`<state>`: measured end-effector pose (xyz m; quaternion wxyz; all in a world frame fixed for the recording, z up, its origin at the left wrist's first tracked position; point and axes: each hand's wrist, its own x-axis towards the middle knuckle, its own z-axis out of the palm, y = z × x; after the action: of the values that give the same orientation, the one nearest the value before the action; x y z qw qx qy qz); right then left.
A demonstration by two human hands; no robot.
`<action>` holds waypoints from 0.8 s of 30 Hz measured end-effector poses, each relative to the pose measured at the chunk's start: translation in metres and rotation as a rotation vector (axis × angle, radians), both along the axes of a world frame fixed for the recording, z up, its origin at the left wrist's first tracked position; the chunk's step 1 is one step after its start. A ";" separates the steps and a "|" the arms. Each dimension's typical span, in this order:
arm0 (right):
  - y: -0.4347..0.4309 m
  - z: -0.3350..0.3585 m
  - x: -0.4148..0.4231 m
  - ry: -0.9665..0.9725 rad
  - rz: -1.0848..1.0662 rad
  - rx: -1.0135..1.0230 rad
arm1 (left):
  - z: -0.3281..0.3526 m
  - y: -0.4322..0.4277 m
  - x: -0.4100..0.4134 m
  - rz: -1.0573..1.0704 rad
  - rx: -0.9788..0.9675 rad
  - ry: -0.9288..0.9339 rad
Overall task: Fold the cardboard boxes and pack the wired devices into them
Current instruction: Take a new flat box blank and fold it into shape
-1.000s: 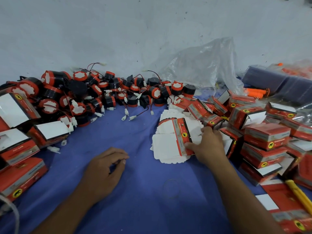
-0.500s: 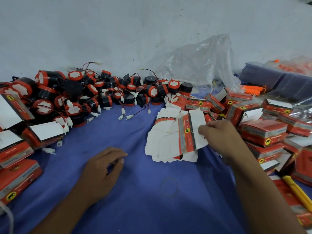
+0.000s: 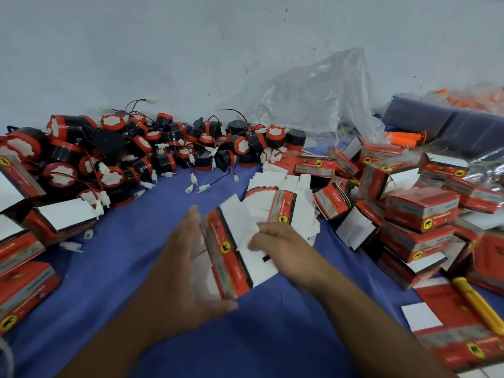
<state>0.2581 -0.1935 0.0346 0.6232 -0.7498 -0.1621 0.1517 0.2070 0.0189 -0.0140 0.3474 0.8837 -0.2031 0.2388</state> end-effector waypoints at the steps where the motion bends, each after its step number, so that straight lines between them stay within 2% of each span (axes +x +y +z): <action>1: 0.005 -0.003 -0.002 0.058 0.034 0.074 | -0.001 -0.002 -0.001 -0.007 0.011 0.057; 3: 0.016 -0.007 -0.007 0.211 0.063 0.268 | -0.002 -0.008 -0.003 -0.021 -0.036 0.157; 4: 0.020 -0.009 -0.009 0.254 0.085 0.344 | 0.000 -0.010 -0.003 -0.059 -0.145 0.234; 6: 0.026 -0.011 -0.014 0.208 0.164 0.385 | 0.003 -0.011 -0.001 -0.169 -0.378 0.352; 10: 0.030 -0.017 -0.024 -0.027 0.186 0.191 | 0.009 -0.008 -0.003 -0.302 -0.560 0.426; 13: 0.029 -0.021 -0.025 -0.059 0.230 0.124 | 0.011 -0.014 -0.007 -0.389 -0.671 0.466; 16: 0.027 -0.024 -0.020 -0.054 0.270 0.063 | 0.009 -0.021 -0.006 -0.391 -0.910 0.584; 18: 0.028 -0.029 -0.018 -0.066 0.275 0.030 | 0.011 -0.028 -0.005 -0.459 -0.914 0.620; 21: 0.029 -0.030 -0.017 -0.074 0.287 0.049 | 0.008 -0.022 -0.002 -0.417 -1.015 0.652; 24: 0.030 -0.025 -0.018 -0.097 0.319 0.065 | 0.003 -0.014 0.001 -0.476 -0.946 0.630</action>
<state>0.2400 -0.1631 0.0093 0.6064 -0.7006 -0.3139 0.2072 0.2080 0.0050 -0.0108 0.7890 0.5922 -0.1546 -0.0536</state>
